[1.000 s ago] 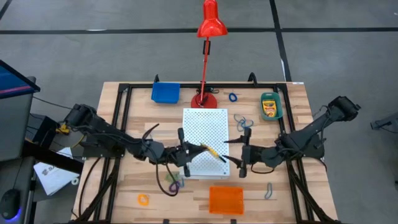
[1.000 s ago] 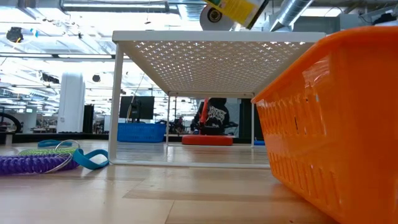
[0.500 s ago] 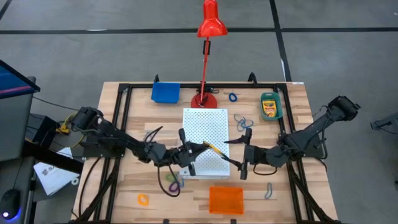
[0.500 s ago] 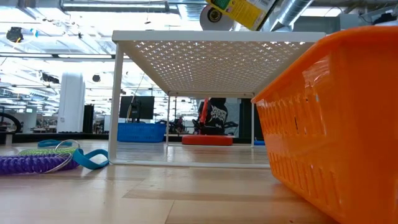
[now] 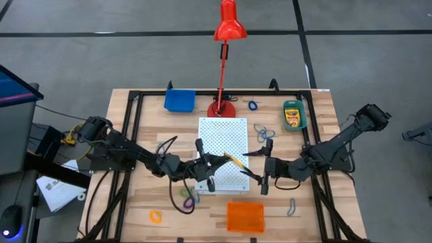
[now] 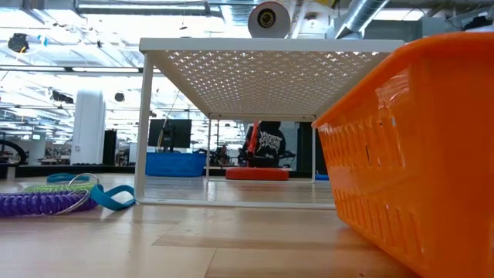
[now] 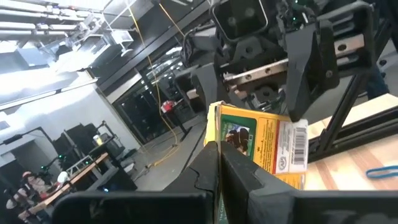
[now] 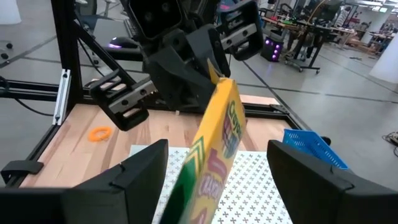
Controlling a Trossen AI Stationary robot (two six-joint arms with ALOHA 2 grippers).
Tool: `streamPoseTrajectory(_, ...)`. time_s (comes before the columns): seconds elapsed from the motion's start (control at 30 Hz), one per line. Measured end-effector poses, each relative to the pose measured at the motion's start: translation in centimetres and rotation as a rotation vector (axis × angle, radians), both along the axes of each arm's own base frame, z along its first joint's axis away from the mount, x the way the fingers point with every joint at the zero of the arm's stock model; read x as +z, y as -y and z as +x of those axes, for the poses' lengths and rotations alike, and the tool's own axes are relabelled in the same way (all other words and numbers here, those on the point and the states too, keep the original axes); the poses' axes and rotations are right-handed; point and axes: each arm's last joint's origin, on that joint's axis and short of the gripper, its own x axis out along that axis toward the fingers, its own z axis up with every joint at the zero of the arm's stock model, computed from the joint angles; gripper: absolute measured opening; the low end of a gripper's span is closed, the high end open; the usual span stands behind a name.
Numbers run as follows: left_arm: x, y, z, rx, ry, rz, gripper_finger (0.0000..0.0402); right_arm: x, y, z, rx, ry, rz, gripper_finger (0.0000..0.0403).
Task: Pick & Place Office Desk Supplies
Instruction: Put the yellow crayon box into the green bin
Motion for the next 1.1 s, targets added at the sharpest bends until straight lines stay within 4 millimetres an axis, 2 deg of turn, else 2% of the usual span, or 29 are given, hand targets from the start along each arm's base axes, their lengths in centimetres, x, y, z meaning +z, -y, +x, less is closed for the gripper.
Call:
streamPoseTrajectory(0.8, 0.5, 0.8, -0.3, -0.101, 0.052, -0.009, 0.0, -0.3, 1.1, 0.5, -0.046, -0.033, -0.021, 0.0267)
streamPoseTrajectory(0.97, 0.4, 0.8, -0.3, -0.104, 0.054, -0.022, 0.0, -0.3, 0.9, 0.4, -0.038, -0.031, -0.019, 0.0239)
streamPoseTrajectory(1.1, 0.4, 0.8, -0.3, -0.105, 0.048, -0.025, 0.0, -0.3, 0.8, 0.4, -0.03, -0.03, -0.013, 0.0182)
